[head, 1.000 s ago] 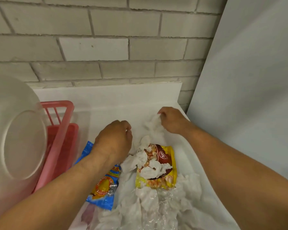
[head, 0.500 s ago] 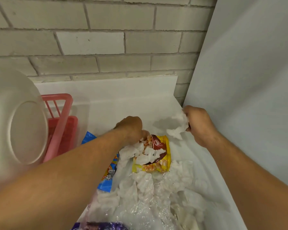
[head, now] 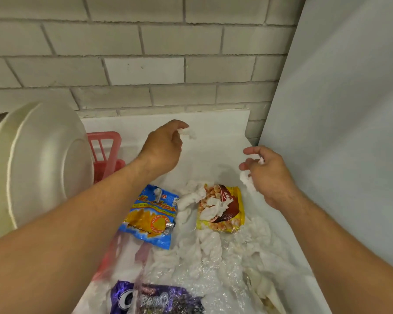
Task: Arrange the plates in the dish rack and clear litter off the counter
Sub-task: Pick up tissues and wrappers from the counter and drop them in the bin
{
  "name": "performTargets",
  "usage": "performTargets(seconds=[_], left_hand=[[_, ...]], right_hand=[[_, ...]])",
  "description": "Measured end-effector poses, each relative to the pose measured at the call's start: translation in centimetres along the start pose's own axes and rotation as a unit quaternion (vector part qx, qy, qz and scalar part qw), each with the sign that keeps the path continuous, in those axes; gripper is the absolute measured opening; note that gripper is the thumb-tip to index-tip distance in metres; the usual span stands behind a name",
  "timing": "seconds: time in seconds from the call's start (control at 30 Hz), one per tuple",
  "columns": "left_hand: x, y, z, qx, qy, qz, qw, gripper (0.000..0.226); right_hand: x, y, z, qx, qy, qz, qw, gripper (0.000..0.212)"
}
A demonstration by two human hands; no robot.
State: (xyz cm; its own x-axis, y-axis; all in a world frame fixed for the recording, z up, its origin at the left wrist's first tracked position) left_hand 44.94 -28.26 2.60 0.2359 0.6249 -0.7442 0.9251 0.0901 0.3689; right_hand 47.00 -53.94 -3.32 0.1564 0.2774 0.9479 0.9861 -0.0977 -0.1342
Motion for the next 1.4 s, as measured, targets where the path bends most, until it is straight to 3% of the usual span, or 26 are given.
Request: performTargets(seconds=[0.07, 0.13, 0.2, 0.33, 0.43, 0.63, 0.73, 0.83, 0.93, 1.03, 1.17, 1.3, 1.4], left_hand=[[-0.2, -0.5, -1.2, -0.012, 0.000, -0.016, 1.000, 0.030], [-0.4, -1.0, -2.1, -0.014, -0.007, -0.024, 1.000, 0.030], [-0.8, -1.9, -2.8, -0.020, -0.008, -0.031, 0.999, 0.043], [-1.2, -3.5, -4.6, -0.053, 0.087, -0.026, 0.994, 0.035], [-0.5, -4.2, -4.6, -0.029, 0.074, -0.029, 0.996, 0.030], [0.2, -5.2, -3.5, 0.037, 0.027, -0.031, 0.998, 0.027], [0.3, -5.3, -3.2, 0.046, 0.102, -0.011, 0.994, 0.018], [1.0, -5.7, -3.0, 0.054, 0.156, -0.029, 0.986, 0.033], [1.4, -6.1, -3.2, 0.050, 0.161, -0.047, 0.985, 0.055], [1.6, -6.3, -3.5, 0.045, 0.144, -0.059, 0.987, 0.054], [1.7, -6.5, -3.5, 0.063, 0.137, -0.054, 0.987, 0.031], [0.6, -6.8, -4.0, 0.055, 0.116, -0.021, 0.992, 0.031], [-0.5, -7.4, -4.5, 0.047, 0.114, 0.012, 0.992, 0.030]], right_hand=[[1.2, -1.2, 1.9, 0.019, -0.040, -0.041, 0.998, 0.013], [1.8, -2.2, 4.1, 0.038, -0.101, -0.063, 0.992, 0.034], [2.1, -3.0, 6.2, 0.060, -0.161, -0.072, 0.982, 0.039], [2.0, -4.1, 10.6, 0.138, -0.271, -0.094, 0.948, 0.018], [1.7, -5.2, 13.5, 0.179, -0.324, -0.114, 0.922, 0.015], [1.3, -2.9, 14.3, 0.109, -0.494, -0.125, 0.853, 0.032], [0.5, -1.0, 14.1, 0.141, -0.538, -0.074, 0.828, 0.058], [-0.6, -0.7, 15.2, 0.191, -0.561, -0.041, 0.804, 0.067], [-1.3, -0.8, 16.5, 0.206, -0.600, -0.067, 0.770, 0.047], [-1.5, -0.6, 16.6, 0.203, -0.584, -0.072, 0.783, 0.035], [0.3, 0.2, 15.2, 0.182, -0.482, -0.073, 0.854, 0.026], [3.9, 0.4, 12.6, 0.116, -0.384, -0.126, 0.907, 0.004], [5.1, -1.0, 11.7, 0.134, -0.303, -0.119, 0.936, 0.032]])
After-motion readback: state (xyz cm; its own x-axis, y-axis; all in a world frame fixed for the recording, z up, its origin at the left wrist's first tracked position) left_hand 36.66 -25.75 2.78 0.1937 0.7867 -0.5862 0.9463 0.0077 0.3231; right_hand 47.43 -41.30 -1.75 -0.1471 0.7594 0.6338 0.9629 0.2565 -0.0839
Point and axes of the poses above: each hand's wrist, its own y-axis towards the middle knuckle, its own z-axis out of the palm, x = y × z, the point moved 10 cm from there along y, towards the middle knuckle, and after that the axes turned 10 degrees about z, right-handed, at the moved point
